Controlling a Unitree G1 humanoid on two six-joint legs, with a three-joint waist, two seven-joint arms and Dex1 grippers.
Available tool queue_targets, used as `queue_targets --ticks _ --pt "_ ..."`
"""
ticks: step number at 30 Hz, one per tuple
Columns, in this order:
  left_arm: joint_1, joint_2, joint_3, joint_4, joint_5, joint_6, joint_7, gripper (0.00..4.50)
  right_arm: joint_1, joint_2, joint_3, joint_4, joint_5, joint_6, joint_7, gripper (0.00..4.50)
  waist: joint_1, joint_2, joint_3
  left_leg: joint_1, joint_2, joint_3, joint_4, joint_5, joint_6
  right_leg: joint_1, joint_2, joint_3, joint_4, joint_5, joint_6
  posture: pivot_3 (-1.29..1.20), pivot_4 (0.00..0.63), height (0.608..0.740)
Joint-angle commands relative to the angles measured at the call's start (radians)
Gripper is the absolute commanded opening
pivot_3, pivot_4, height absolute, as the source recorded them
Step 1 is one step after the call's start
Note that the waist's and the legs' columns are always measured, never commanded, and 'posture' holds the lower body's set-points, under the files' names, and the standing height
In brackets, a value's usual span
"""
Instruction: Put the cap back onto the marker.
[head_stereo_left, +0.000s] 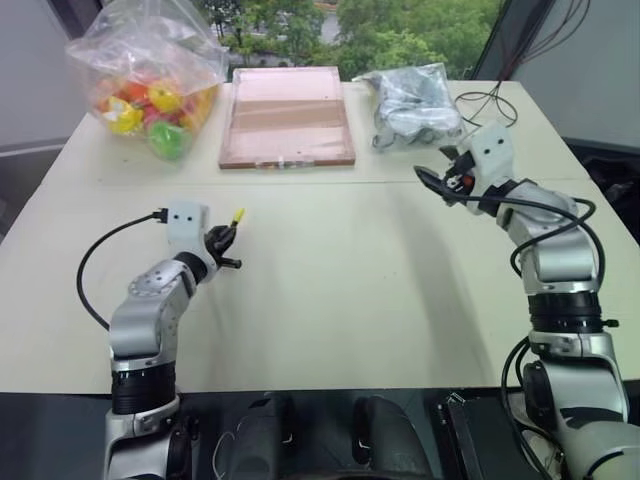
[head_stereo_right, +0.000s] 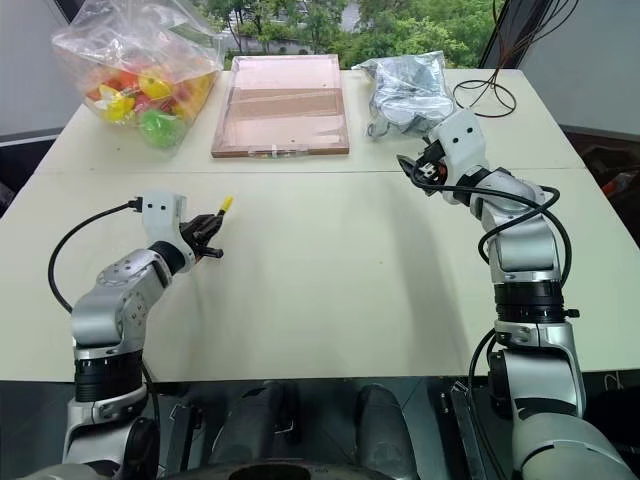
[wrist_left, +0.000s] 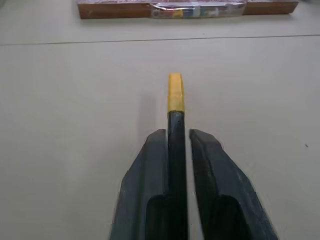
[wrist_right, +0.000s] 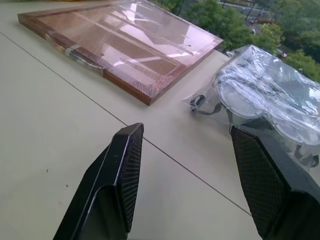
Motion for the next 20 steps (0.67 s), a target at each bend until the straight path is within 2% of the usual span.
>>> queue_targets --ticks 1,4,7,10,15,18,20 --pt "-0.003 0.013 0.004 -0.030 -0.015 -0.039 0.015 2.88 -0.021 -0.020 -0.005 0.017 -0.004 -0.043 -0.009 2.84 0.001 0.000 0.000 0.000 0.000 0.000 0.000 0.000 0.000 0.000 0.000 0.000 0.000 0.000 0.000 0.00 0.150 0.740" --pt "-0.030 0.057 0.008 -0.069 -0.055 0.011 -0.014 4.37 -0.019 -0.024 -0.020 0.032 -0.002 -0.069 -0.032 2.84 0.000 0.000 0.000 0.000 0.000 0.000 0.000 0.000 0.000 0.000 0.000 0.000 0.000 0.000 0.000 0.00 0.150 0.740" --pt "-0.109 0.123 0.066 -0.114 -0.124 0.071 -0.040 4.37 -0.025 -0.033 -0.060 0.055 0.011 -0.113 -0.069 2.84 0.004 0.000 0.000 0.000 0.000 0.000 0.000 0.000 0.000 0.000 0.000 0.000 0.000 0.000 0.000 0.00 0.150 0.740" --pt "-0.164 0.230 0.123 -0.114 -0.167 0.083 -0.082 4.37 -0.021 -0.047 -0.104 0.077 0.026 -0.157 -0.103 2.84 0.001 0.000 0.000 -0.001 0.000 0.000 0.000 0.000 0.000 0.000 0.000 0.000 0.000 0.000 0.000 0.00 0.150 0.740" --pt "-0.129 0.402 0.180 -0.009 -0.178 -0.039 -0.203 4.37 0.064 -0.064 -0.182 0.081 0.056 -0.234 -0.132 2.84 -0.002 0.000 0.000 0.001 0.000 0.001 -0.003 0.000 0.000 0.000 0.000 0.000 -0.002 0.000 0.000 0.00 0.150 0.740" --pt "-0.109 0.433 0.192 0.033 -0.189 -0.090 -0.223 4.37 0.113 -0.063 -0.205 0.048 0.084 -0.248 -0.125 2.84 0.000 0.000 0.000 0.001 0.000 0.001 -0.002 0.000 0.000 0.000 0.000 0.000 -0.002 0.000 0.000 0.00 0.150 0.740" --pt "-0.087 0.418 0.219 0.064 -0.187 -0.153 -0.210 4.37 0.158 -0.052 -0.224 0.014 0.095 -0.267 -0.143 2.84 0.001 0.000 0.000 0.001 0.000 0.001 -0.002 0.000 0.000 0.000 0.000 0.000 -0.002 0.000 0.000 0.00 0.150 0.740"
